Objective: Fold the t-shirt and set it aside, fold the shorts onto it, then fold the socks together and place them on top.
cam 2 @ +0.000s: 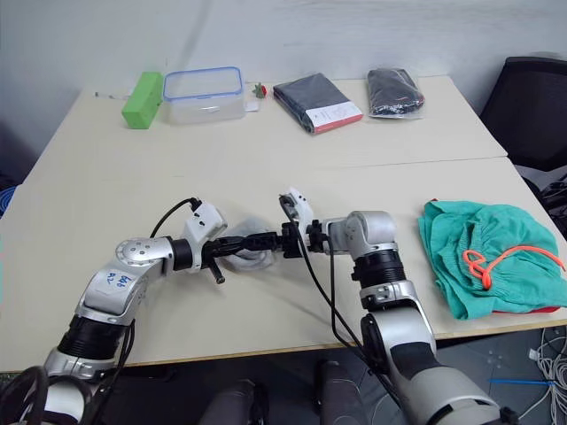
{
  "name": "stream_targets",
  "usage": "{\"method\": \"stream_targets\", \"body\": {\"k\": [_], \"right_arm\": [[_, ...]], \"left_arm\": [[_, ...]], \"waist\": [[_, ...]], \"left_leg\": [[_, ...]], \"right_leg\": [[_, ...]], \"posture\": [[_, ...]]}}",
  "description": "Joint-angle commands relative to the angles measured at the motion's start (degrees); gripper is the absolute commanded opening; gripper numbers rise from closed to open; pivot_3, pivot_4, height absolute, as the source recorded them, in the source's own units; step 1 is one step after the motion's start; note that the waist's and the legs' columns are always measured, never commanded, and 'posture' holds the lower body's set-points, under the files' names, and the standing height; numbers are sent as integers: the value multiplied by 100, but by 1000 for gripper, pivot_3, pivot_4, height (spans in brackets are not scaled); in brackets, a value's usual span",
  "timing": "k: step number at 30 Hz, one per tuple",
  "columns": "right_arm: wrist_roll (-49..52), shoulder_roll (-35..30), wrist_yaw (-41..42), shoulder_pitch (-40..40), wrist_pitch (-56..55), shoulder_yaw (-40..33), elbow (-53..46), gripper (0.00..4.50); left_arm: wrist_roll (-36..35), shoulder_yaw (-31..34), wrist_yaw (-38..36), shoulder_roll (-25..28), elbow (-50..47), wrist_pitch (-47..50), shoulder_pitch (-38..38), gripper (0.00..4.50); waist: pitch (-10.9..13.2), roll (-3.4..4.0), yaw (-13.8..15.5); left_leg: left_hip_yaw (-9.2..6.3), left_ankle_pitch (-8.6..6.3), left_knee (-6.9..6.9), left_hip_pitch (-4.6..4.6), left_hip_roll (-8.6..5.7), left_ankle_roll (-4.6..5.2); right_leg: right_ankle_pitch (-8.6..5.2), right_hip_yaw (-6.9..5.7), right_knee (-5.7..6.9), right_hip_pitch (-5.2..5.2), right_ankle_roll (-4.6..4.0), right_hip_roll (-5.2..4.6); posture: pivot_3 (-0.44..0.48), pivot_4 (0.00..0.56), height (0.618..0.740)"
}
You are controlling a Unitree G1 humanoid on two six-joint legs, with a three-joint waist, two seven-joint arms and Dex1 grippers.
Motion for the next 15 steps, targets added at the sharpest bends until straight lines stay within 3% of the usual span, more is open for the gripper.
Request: {"method": "stream_targets", "body": {"k": [1, 3, 10, 15], "right_arm": [[-45, 312, -133, 114, 3, 302, 528, 4278], [8, 382, -226, 60, -13, 140, 650, 3861], [149, 317, -326, 46, 15, -83, 615, 1473], [241, 256, -379, 157, 54, -138, 340, 83]], "left_arm": [[15, -102, -7, 12, -168, 124, 140, 0], [0, -52, 20, 26, -238, 157, 184, 0], [3, 141, 88, 105, -241, 171, 321, 0], [-22, 189, 78, 65, -144, 117, 239, 0]], "waist": [[-10, 2, -16], [-11, 3, -28], [-11, 3, -32], [-20, -7, -17]], "left_leg": [[3, 4, -10, 8, 0, -4], [8, 5, -22, 26, 0, -7], [10, 8, -35, 30, 8, -20], [9, 12, -33, 40, 8, -19]], "right_leg": [[0, 2, 1, 3, 0, 1], [-3, 5, -1, 10, -5, 3], [-10, 7, 13, 6, -17, 15], [-9, 9, 0, 15, -17, 12]], "posture": [[0, 150, 740], [0, 150, 740], [0, 150, 740], [0, 150, 740]]}}
